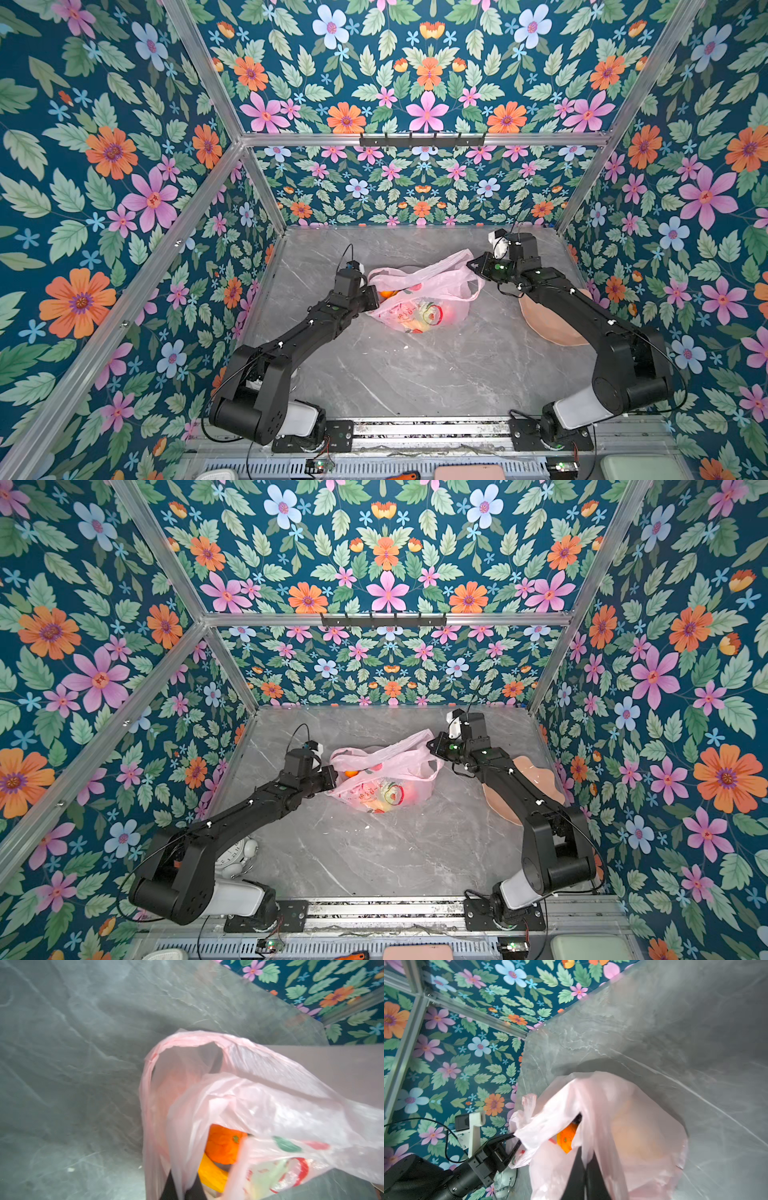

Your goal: Take the fake fruits out of the plastic bag

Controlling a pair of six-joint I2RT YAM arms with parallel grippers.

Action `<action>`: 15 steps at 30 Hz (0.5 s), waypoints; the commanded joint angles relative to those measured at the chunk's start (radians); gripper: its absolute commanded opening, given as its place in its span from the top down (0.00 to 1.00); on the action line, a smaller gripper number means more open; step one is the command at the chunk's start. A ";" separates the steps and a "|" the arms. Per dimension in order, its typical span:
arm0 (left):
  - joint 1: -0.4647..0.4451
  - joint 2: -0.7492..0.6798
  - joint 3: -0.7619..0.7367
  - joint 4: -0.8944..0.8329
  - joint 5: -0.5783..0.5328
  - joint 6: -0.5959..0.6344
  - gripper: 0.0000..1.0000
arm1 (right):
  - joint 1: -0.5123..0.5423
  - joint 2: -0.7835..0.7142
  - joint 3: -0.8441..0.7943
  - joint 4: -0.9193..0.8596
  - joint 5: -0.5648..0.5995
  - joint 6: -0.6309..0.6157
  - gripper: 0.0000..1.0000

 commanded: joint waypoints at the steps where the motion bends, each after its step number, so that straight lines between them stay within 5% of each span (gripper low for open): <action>1: -0.037 -0.023 0.003 0.044 -0.005 0.023 1.00 | 0.001 0.016 0.040 -0.034 0.049 -0.028 1.00; 6: -0.086 -0.056 -0.019 0.054 -0.022 0.025 1.00 | 0.002 -0.054 0.052 -0.211 0.261 -0.066 0.40; 8: -0.096 -0.078 -0.045 0.076 -0.023 0.013 1.00 | 0.002 -0.099 0.052 -0.291 0.350 -0.068 0.27; 15: -0.159 -0.140 -0.105 0.147 -0.063 -0.021 1.00 | 0.213 -0.244 0.041 -0.453 0.707 0.015 0.15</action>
